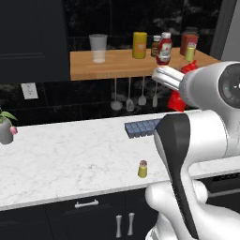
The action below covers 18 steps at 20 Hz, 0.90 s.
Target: Put the shaker and condiment bottle from the counter next to their counterparts in the cabinet.
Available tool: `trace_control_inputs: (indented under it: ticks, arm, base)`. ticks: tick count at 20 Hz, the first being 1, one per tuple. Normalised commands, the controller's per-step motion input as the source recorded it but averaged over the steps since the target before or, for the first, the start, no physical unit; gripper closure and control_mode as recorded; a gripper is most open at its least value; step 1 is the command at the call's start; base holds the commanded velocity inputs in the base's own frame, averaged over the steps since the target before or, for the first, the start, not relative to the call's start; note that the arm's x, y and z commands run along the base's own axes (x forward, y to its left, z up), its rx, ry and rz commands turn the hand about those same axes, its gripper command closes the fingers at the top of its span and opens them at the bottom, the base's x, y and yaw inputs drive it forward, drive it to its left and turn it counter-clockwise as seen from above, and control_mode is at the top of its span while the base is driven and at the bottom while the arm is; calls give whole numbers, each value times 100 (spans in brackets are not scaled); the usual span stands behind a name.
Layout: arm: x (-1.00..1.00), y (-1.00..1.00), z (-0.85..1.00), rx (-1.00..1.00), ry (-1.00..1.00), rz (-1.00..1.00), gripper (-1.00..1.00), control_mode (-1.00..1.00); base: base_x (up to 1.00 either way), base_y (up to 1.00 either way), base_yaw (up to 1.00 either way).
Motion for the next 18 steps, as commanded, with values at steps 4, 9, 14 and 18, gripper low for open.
trace_control_inputs:
  ticks: [4,9,14,18]
  arm:
    - [48,0,49,-16,6,0,100,-100]
    - [12,0,23,-9,12,0,100,-100]
    - [27,0,8,-4,14,0,100,-100]
    - [5,-2,6,-9,0,0,100,-100]
  base:
    - [0,0,0]
    - [0,0,0]
    - [0,0,0]
    - [0,0,0]
